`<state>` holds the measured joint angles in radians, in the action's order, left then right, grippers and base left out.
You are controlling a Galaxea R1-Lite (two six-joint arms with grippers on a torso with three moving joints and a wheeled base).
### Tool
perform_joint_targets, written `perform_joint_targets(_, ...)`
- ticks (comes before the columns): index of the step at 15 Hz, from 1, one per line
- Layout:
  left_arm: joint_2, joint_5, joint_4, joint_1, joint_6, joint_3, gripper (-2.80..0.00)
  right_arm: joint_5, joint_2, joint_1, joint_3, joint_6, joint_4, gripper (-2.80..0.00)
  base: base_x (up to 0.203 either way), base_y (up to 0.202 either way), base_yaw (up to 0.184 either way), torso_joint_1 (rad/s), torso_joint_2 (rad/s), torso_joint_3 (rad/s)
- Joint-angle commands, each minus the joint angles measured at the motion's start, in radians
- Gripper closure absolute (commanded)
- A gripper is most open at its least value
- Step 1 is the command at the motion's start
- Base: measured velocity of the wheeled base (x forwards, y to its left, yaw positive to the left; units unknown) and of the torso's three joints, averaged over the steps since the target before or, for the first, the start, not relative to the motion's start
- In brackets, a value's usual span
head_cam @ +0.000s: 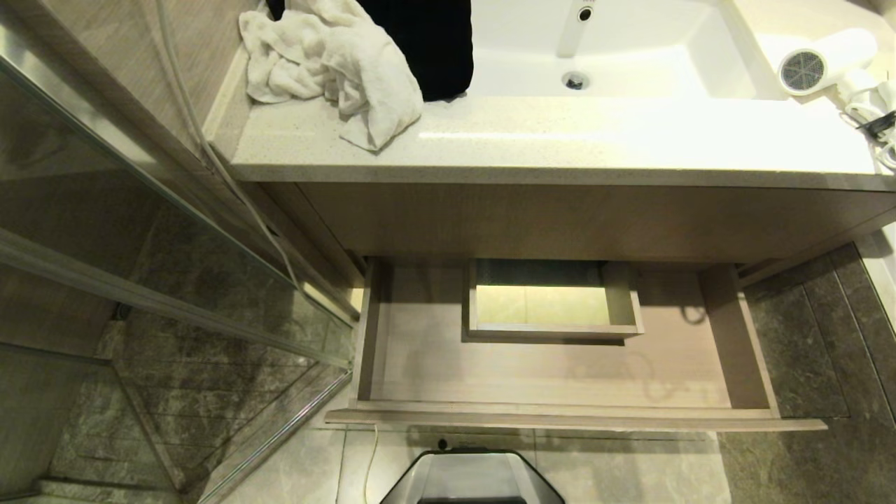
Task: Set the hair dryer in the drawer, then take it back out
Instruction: Pick up the hairdryer
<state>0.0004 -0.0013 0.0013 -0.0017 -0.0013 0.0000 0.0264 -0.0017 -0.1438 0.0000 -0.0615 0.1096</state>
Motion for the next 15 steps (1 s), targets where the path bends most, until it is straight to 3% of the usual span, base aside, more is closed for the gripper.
perform_joint_targets(1, 0.000, 0.001, -0.001, 0.000, 0.000, 0.000, 0.00, -0.002, -0.038, 0.000, 0.040, 0.000, -0.001, 0.00, 0.000, 0.000, 0.000, 0.000, 0.00, 0.000)
perform_joint_targets(4, 0.000, 0.000, -0.001, 0.000, 0.000, 0.000, 0.00, 0.001, -0.038, 0.000, 0.040, -0.007, -0.004, 0.00, 0.000, 0.000, 0.000, 0.057, 0.00, 0.054)
perform_joint_targets(15, 0.000, 0.001, -0.001, 0.000, 0.000, 0.002, 0.00, -0.002, -0.038, 0.000, 0.040, -0.007, -0.007, 0.00, 0.000, 0.000, 0.000, 0.203, -0.01, 0.181)
